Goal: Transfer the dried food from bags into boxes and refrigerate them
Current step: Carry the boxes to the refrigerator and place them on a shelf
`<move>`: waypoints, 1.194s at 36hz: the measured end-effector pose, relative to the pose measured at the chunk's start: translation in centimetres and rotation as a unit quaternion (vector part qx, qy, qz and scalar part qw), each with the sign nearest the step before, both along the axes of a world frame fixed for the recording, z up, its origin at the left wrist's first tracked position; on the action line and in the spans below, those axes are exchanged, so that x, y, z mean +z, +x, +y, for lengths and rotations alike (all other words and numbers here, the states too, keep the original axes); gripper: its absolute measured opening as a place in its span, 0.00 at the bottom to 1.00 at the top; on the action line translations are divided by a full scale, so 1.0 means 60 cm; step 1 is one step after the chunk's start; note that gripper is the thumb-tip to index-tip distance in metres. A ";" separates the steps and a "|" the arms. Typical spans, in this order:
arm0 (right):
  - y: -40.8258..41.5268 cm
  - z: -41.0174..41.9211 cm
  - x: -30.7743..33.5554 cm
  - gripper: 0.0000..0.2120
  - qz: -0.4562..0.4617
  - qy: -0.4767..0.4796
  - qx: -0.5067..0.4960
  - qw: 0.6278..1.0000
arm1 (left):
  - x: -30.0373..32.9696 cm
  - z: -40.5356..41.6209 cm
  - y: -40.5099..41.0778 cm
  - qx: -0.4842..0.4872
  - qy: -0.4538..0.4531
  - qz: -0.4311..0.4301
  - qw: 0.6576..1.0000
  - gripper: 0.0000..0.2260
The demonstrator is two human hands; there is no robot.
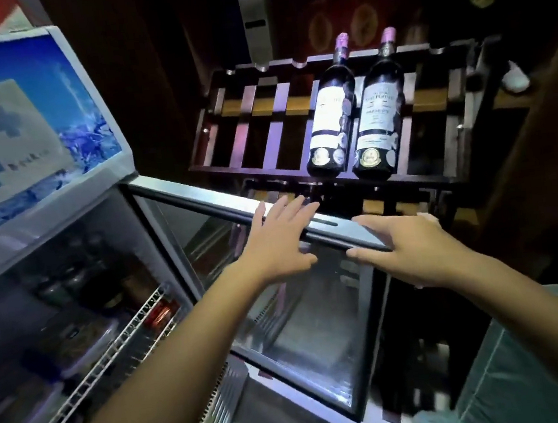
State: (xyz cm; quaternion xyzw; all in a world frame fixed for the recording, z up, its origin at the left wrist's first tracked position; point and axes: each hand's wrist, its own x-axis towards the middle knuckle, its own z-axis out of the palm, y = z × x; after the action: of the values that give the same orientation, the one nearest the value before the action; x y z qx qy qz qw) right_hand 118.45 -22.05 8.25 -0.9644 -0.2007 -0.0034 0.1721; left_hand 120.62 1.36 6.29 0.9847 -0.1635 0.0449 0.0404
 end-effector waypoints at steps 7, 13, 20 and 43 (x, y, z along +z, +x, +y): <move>-0.028 0.006 0.000 0.17 0.325 0.221 0.254 0.883 | 0.026 0.092 -0.120 -0.058 -0.045 0.075 0.994 0.36; -0.034 0.092 -0.036 0.16 0.362 0.201 0.301 0.859 | 0.057 0.190 -0.215 -0.027 -0.093 0.217 0.971 0.23; -0.058 0.269 -0.065 0.26 0.277 0.185 0.348 0.876 | 0.083 0.247 -0.349 0.137 -0.140 0.223 0.955 0.39; -0.179 0.717 -0.102 0.45 0.057 0.012 0.426 0.903 | -0.073 0.488 -0.568 0.442 0.046 -0.086 0.892 0.36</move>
State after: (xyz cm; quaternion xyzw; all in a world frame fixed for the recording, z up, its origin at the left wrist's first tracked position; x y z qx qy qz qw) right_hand 107.74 20.99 2.14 -0.7833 -0.5822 0.1233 0.1797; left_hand 86.54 30.66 1.92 0.9485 0.2833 0.1348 -0.0433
